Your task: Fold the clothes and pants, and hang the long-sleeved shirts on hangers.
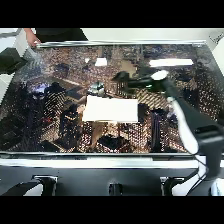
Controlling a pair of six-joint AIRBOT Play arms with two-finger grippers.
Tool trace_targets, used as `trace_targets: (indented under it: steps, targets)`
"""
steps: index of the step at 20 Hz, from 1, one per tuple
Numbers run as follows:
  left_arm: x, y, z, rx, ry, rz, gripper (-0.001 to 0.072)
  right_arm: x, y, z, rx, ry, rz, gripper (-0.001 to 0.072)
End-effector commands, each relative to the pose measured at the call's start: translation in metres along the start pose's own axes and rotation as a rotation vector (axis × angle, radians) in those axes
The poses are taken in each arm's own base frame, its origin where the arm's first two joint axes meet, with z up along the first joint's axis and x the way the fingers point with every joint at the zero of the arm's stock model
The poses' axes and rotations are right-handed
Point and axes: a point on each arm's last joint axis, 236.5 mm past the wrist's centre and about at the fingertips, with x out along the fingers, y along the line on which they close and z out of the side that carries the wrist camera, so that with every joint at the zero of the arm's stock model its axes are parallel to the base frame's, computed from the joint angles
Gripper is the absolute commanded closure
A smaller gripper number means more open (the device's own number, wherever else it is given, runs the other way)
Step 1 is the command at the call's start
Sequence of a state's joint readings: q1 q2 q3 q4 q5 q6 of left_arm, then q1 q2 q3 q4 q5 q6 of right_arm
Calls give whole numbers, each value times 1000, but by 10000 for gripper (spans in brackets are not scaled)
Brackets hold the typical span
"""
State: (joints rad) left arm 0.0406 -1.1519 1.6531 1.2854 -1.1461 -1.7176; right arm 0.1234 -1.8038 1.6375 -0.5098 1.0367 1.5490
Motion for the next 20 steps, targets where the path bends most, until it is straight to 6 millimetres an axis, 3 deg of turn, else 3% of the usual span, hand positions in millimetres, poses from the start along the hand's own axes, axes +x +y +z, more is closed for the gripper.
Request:
trace_targets:
  steps: [1,2,4,8,13,15,16,18,19,20]
  targets:
    - [-3,-1,0,9,-3,-2,676,-115,-130,3,110,82,-407,44]
    - [-3,-2,0,8,-3,-5,676,-127,-157,-13,155,137,-467,44]
    - [-2,-6,-1,11,1,-14,676,-109,-176,-43,187,214,-407,44]
    - [1,-23,-8,33,17,-44,676,-45,-160,-69,123,289,-146,44]
    - [2,-39,-14,31,30,-75,676,-23,-168,-72,144,294,-103,88]
    - [2,-41,-14,33,28,-79,676,-22,-167,-76,133,316,-85,192]
    - [2,-42,-14,32,27,-80,676,-20,-162,-74,117,308,-59,280]
    - [2,-42,-14,33,28,-80,676,-17,-149,-63,105,262,0,385]
    - [2,-42,-14,32,28,-80,676,-16,-143,-61,100,253,26,470]
    - [2,-42,-14,32,28,-80,676,-17,-141,-62,99,258,37,627]
